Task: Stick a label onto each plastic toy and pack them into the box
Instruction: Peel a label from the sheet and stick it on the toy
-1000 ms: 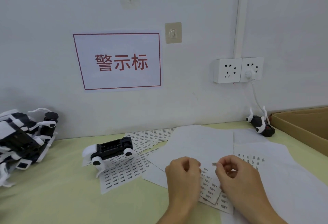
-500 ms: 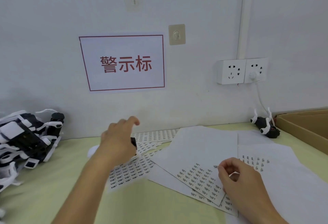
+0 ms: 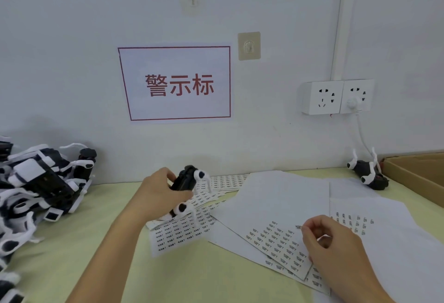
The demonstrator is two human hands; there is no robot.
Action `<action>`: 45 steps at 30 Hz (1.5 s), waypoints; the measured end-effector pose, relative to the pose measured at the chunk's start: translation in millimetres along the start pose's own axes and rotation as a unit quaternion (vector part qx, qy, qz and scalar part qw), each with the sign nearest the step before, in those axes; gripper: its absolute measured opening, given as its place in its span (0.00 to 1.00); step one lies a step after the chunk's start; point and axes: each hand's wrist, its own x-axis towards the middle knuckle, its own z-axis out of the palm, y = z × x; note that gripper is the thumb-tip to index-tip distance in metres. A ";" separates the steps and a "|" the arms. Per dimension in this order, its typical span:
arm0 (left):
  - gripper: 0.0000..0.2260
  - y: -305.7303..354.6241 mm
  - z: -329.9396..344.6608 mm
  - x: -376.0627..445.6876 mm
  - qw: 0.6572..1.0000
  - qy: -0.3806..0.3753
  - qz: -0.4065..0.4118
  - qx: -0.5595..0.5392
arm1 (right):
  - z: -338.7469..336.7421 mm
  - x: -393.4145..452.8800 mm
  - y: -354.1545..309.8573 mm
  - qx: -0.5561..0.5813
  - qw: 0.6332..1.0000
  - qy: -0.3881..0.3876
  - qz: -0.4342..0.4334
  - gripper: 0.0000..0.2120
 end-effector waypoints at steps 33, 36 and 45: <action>0.36 -3.5 102.9 -83.1 0.879 -0.064 0.049 -0.471 | 0.9 -2.9 1.1 -0.026 0.998 -0.007 -0.055 0.10; 0.33 -5.9 107.7 -80.9 0.880 -0.073 0.057 -0.466 | 1.7 -6.7 -1.7 -0.047 0.994 -0.006 -0.098 0.10; 0.27 -1.9 105.4 -85.0 0.873 -0.089 0.078 -0.474 | 1.0 -16.3 -16.9 -0.082 0.970 -0.028 -0.226 0.13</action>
